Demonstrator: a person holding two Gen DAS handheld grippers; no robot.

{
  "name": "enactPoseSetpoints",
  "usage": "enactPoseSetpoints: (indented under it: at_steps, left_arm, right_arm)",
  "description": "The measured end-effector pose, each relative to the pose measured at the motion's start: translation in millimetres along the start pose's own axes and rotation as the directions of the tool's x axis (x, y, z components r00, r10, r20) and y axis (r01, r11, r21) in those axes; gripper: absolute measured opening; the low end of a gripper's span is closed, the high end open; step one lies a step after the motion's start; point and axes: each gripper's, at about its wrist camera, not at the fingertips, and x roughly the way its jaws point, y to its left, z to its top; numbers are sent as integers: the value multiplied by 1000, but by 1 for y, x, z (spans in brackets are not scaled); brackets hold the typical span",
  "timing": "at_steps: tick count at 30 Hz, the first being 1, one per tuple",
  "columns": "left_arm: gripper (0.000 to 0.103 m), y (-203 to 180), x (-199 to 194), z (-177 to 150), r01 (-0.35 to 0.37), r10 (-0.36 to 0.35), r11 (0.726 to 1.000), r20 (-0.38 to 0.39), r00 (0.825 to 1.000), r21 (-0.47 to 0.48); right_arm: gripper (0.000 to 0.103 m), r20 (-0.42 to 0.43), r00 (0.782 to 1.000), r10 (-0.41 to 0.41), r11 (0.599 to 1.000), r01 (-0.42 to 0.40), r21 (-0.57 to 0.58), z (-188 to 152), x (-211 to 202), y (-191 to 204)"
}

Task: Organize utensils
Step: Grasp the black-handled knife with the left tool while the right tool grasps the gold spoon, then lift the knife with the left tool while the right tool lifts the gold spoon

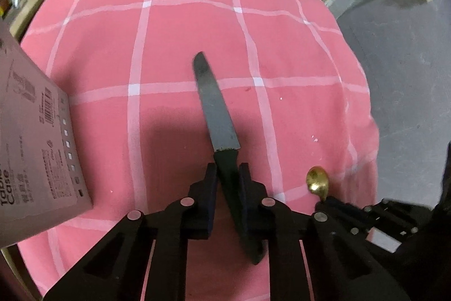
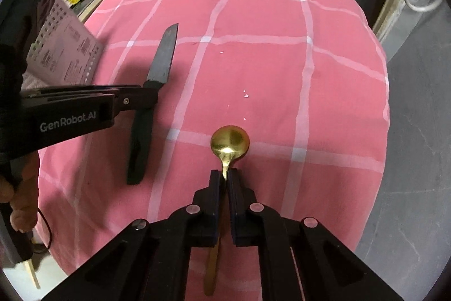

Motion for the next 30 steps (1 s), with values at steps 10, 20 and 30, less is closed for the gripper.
enactPoseSetpoints:
  at_steps: [10,20,30]
  left_arm:
    - [6,-17,-10,-35,65,-69,996,70,995,57]
    - [3,-15,-24,-49,88,-95,994,116,989,68]
    - [3,-29,-9,-37,73,-76,983,10,997,168]
  right_arm:
    - [4,72,987,145,987,-150,55,-23,-14,-17]
    - [4,154,968,196,973,-212,90,-33,-30,-26]
    - [4,197,960,200,970,-222,100,-37,-32,-35]
